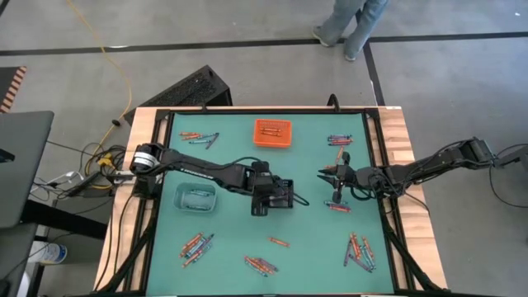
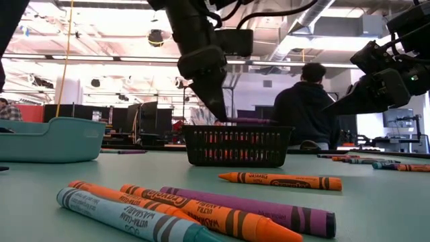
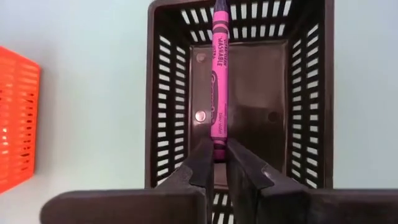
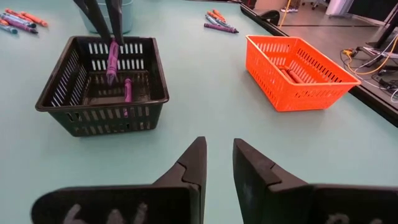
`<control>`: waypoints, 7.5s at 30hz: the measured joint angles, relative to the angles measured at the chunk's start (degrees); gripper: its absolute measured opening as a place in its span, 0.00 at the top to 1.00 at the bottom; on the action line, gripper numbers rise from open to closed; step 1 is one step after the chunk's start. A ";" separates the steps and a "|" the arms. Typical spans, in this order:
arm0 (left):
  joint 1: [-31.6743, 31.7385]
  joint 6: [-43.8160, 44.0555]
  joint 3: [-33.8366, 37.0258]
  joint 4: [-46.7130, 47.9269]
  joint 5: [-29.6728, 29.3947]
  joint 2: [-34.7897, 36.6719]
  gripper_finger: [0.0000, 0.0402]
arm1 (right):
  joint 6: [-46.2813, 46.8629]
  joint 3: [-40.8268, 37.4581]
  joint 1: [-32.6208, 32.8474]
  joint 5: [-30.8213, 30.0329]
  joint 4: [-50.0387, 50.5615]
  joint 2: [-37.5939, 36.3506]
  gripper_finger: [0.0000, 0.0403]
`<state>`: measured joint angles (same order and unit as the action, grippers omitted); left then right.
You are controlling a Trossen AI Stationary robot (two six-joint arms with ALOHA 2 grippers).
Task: Sort crayons
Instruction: Put the violet crayon into the black bin, then put the orange crayon into the orange bin, then put the blue crayon into the light blue bin
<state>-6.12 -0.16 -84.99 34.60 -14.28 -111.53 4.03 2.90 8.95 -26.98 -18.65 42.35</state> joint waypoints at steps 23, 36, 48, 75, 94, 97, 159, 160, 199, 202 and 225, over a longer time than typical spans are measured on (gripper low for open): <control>-9.42 4.21 0.00 12.22 -12.02 16.59 0.75 | 5.12 0.00 0.01 0.06 0.14 0.00 0.82; -19.47 34.02 -0.01 29.59 -5.02 21.90 0.75 | 14.58 0.00 0.04 0.11 0.66 0.00 0.82; -35.75 56.58 0.00 30.63 5.10 12.00 0.75 | 14.58 0.00 0.04 0.13 0.63 0.00 0.82; -36.23 58.99 14.06 33.94 2.75 9.71 0.75 | 14.38 0.00 0.00 0.15 0.61 0.00 0.82; -35.88 71.95 44.76 -5.72 5.92 29.24 0.75 | 13.51 0.00 0.00 0.09 0.61 0.02 0.82; -35.90 71.51 44.87 -5.60 6.01 28.88 0.75 | 13.51 0.00 0.00 0.08 0.59 0.00 0.82; 4.86 9.93 44.68 -42.89 -3.27 36.14 0.97 | 13.51 0.00 0.00 -0.04 -0.07 0.00 0.82; 8.19 7.87 44.68 -45.93 -0.53 35.39 0.97 | 13.51 0.00 0.00 -0.04 -0.06 0.00 0.82; 30.99 -30.64 -15.74 -9.78 9.92 -11.50 0.90 | 7.98 0.00 -0.48 -0.07 2.22 0.00 0.82; 30.50 -30.62 -15.72 -8.79 8.54 -11.50 0.83 | 8.00 0.00 -0.48 -0.07 2.38 0.00 0.82; 44.99 -16.53 -8.74 26.38 17.55 5.68 0.72 | 15.60 0.00 -0.22 0.13 3.48 0.00 0.82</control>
<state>38.87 -16.69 -93.73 60.98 3.26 -105.84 19.63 2.90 8.73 -26.85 -15.18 42.35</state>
